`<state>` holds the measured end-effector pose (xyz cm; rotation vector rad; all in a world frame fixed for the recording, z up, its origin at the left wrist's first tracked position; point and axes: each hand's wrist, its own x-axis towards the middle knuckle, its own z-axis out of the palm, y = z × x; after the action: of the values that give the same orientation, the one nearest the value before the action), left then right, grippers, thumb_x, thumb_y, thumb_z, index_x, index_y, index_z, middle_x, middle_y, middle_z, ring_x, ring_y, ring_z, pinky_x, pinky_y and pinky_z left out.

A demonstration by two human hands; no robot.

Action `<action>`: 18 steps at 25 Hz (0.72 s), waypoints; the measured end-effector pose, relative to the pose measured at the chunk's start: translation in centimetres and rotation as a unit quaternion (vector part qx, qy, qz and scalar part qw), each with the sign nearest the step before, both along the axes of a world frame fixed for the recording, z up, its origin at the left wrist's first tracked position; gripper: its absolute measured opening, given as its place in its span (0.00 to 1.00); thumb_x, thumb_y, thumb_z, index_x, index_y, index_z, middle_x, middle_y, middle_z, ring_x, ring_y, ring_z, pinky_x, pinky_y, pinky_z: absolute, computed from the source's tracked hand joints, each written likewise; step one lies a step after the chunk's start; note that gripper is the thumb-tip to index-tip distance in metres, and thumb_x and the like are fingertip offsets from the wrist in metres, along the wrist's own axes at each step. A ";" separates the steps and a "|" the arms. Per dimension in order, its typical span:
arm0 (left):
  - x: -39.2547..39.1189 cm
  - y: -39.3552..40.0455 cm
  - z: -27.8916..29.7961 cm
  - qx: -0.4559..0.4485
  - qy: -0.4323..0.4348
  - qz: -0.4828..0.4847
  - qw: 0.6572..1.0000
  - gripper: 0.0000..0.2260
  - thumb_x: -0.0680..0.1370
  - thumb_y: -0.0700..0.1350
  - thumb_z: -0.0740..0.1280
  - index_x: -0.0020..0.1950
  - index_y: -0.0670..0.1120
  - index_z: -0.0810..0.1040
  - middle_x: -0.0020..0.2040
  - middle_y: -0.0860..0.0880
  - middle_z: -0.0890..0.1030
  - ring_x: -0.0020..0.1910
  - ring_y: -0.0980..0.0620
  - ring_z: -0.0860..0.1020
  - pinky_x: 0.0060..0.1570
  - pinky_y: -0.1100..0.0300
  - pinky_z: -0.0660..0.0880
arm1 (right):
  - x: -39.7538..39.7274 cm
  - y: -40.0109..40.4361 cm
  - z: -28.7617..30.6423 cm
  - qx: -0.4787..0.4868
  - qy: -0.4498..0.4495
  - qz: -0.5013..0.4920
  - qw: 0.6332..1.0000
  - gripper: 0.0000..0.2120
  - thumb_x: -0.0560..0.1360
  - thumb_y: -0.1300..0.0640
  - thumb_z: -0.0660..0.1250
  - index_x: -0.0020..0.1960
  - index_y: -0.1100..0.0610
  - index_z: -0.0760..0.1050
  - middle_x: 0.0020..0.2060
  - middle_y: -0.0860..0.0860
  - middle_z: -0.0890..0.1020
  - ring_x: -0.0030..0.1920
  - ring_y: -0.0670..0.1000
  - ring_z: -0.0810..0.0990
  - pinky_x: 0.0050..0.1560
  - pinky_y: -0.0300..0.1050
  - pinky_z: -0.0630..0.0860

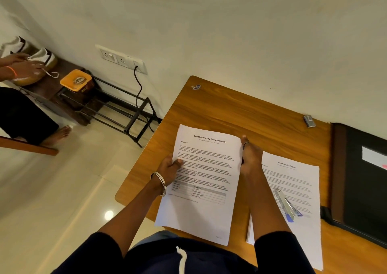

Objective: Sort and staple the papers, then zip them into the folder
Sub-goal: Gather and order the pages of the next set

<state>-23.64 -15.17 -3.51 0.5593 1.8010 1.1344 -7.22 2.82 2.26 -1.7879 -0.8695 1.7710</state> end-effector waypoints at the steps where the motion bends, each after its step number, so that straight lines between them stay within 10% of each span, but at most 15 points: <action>1: 0.1 0.0 0.0 0.004 -0.001 0.001 1.000 0.13 0.80 0.43 0.59 0.63 0.42 0.72 0.57 0.47 0.80 0.54 0.48 0.78 0.50 0.57 0.77 | -0.1 -0.1 0.2 0.003 0.001 -0.008 1.000 0.15 0.75 0.43 0.67 0.41 0.55 0.76 0.40 0.54 0.85 0.37 0.55 0.82 0.42 0.51 0.77; 9: 0.2 0.2 0.2 0.018 -0.008 -0.004 1.000 0.12 0.80 0.42 0.59 0.63 0.40 0.71 0.56 0.46 0.79 0.52 0.49 0.78 0.44 0.64 0.75 | -0.1 0.3 -0.1 0.032 -0.045 -0.010 0.998 0.16 0.78 0.47 0.64 0.36 0.54 0.72 0.38 0.52 0.80 0.39 0.54 0.77 0.41 0.47 0.72; 18: -0.6 0.2 0.2 0.019 -0.025 -0.021 0.999 0.14 0.80 0.42 0.59 0.64 0.40 0.71 0.59 0.44 0.79 0.56 0.46 0.78 0.49 0.58 0.78 | 0.4 0.6 0.7 -0.081 0.054 0.009 0.995 0.11 0.76 0.53 0.68 0.52 0.60 0.77 0.35 0.55 0.85 0.39 0.57 0.82 0.48 0.56 0.80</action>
<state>-24.19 -14.99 -3.34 0.5840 1.7211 1.1466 -6.86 3.40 2.93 -1.7678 -0.7181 1.9789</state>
